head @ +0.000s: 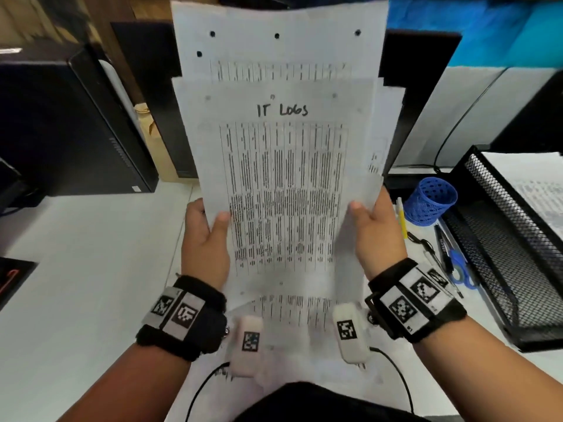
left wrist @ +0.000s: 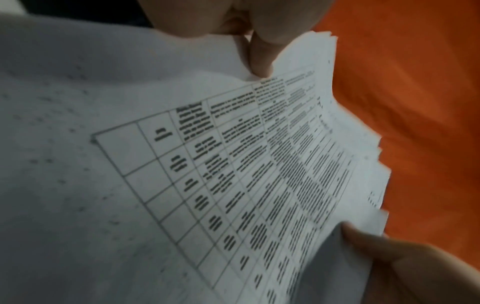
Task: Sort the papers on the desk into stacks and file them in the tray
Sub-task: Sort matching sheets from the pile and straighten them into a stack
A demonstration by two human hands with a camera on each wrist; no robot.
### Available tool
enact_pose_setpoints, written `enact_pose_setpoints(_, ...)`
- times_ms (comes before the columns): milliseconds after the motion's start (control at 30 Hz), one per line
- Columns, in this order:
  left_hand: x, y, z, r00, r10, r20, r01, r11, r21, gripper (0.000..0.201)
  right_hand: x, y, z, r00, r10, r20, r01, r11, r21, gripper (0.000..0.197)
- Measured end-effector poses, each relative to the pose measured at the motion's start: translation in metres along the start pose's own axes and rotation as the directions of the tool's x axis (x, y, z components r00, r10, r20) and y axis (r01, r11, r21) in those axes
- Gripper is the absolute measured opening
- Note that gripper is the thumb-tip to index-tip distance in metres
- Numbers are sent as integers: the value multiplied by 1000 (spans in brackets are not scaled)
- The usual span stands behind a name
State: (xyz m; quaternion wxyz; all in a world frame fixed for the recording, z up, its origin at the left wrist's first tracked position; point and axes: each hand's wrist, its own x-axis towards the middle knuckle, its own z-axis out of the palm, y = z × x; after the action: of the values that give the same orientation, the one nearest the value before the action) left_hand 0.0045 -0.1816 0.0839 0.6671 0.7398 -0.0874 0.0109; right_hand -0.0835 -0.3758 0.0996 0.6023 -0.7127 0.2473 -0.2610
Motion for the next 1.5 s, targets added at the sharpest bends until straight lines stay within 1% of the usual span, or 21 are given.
enact_pose_setpoints(100,-3,22,6,989,146,-9,-146,989,0,34,-4,-16,-5,977,-195,-85,196,981,3,35)
enact_pose_setpoints(167,-6,27,9,981,196,-3,-196,981,-8,39,-8,-15,-8,965,-250,-77,251,968,4,37)
enact_pose_setpoints(200,-8,25,9,979,202,12,-201,979,-12,38,-12,-13,-8,967,-246,-61,247,969,11,41)
enact_pose_setpoints(333,-16,15,11,984,133,115,-132,991,-10,45,-20,-3,-8,982,-189,-24,189,981,32,49)
enact_pose_setpoints(433,-16,11,12,988,66,143,-64,998,-20,44,-12,-11,-9,974,-214,-75,218,975,45,54)
enact_pose_setpoints(533,-14,11,15,985,36,170,-36,999,-4,44,1,-31,-9,940,-313,-133,319,947,27,54)
enact_pose_setpoints(667,-15,10,15,985,-6,170,4,1000,12,45,14,-62,-10,864,-461,-203,472,882,4,55)
enact_pose_setpoints(733,-15,6,14,986,-31,162,27,999,25,45,20,-75,-11,843,-488,-227,504,864,12,50)
enact_pose_setpoints(767,-15,5,13,987,-39,159,34,999,29,46,23,-80,-12,838,-496,-227,509,861,0,43)
enact_pose_setpoints(833,-13,1,10,986,-58,154,54,998,34,44,31,-84,-15,848,-482,-220,484,874,-52,27)
enact_pose_setpoints(867,-12,0,9,986,-69,155,64,997,36,42,36,-83,-18,857,-466,-220,461,884,-75,22)
enact_pose_setpoints(967,-7,-7,7,981,-101,165,93,994,56,36,43,-76,-25,882,-432,-187,413,901,-131,19)
enact_pose_setpoints(1033,-4,-12,8,977,-112,180,101,992,70,36,44,-70,-27,898,-424,-120,396,896,-201,15)
enact_pose_setpoints(1100,-1,-14,10,976,-117,185,102,991,88,34,44,-64,-26,914,-404,-36,378,881,-285,16)
enact_pose_setpoints(1133,0,-14,11,976,-119,182,104,991,90,32,45,-61,-25,923,-384,-12,364,886,-286,14)
enact_pose_setpoints(1200,0,-12,13,979,-123,163,111,991,78,27,45,-57,-23,941,-338,-15,328,923,-202,13)
enact_pose_setpoints(1267,1,-9,13,982,-127,143,120,991,50,26,46,-52,-23,964,-261,-53,258,964,-62,16)
enact_pose_setpoints(1333,0,-4,11,982,-117,152,112,993,35,28,47,-44,-27,978,-203,-53,207,975,83,22)
enact_pose_setpoints(1367,0,-1,10,981,-118,154,115,993,28,29,46,-40,-29,979,-202,-32,204,974,98,28)
enact_pose_setpoints(1433,2,-1,7,981,-122,148,124,992,-5,26,41,-30,-32,980,-200,19,198,979,52,38)
enact_pose_setpoints(1500,6,-3,4,982,-133,136,140,989,-47,27,31,-21,-31,985,-166,55,164,986,41,36)
